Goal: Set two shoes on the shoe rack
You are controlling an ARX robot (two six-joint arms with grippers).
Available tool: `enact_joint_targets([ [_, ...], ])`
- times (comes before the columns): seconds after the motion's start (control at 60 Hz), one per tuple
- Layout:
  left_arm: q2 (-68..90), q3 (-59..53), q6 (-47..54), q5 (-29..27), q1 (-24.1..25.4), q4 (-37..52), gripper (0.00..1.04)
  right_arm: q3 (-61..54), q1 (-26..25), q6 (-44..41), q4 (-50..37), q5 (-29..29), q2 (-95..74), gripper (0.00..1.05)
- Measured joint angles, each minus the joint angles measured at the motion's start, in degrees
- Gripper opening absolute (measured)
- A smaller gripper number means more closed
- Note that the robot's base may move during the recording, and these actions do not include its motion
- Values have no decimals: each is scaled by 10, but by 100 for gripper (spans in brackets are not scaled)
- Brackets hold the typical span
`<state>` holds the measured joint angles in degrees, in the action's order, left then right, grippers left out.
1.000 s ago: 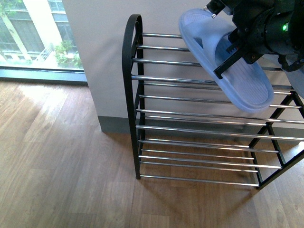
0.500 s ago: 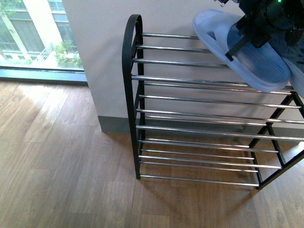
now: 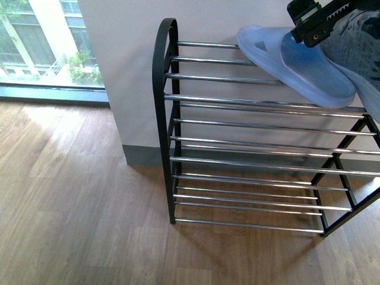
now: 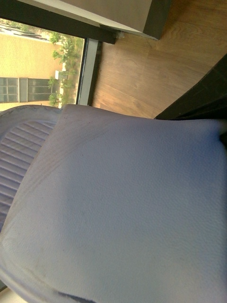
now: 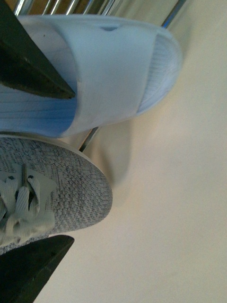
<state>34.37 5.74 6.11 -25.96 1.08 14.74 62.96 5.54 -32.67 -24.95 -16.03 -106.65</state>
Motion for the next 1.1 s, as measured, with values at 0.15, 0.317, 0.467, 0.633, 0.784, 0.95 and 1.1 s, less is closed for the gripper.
enact_joint_targets([
  [0.15,0,0,0,0,0,0,2,-49,-8,25,-22,34,50,95],
  [0.317,0,0,0,0,0,0,2,-111,-23,75,-100,75,91,95],
  [0.467,0,0,0,0,0,0,2,-191,-31,128,-200,119,154,95],
  [0.633,0,0,0,0,0,0,2,-283,-45,218,-298,168,226,95],
  [0.784,0,0,0,0,0,0,2,-377,-61,323,-390,171,254,95],
  [0.95,0,0,0,0,0,0,2,-425,-75,388,-485,144,227,95],
  [1.1,0,0,0,0,0,0,2,-433,-78,405,-510,136,204,95],
])
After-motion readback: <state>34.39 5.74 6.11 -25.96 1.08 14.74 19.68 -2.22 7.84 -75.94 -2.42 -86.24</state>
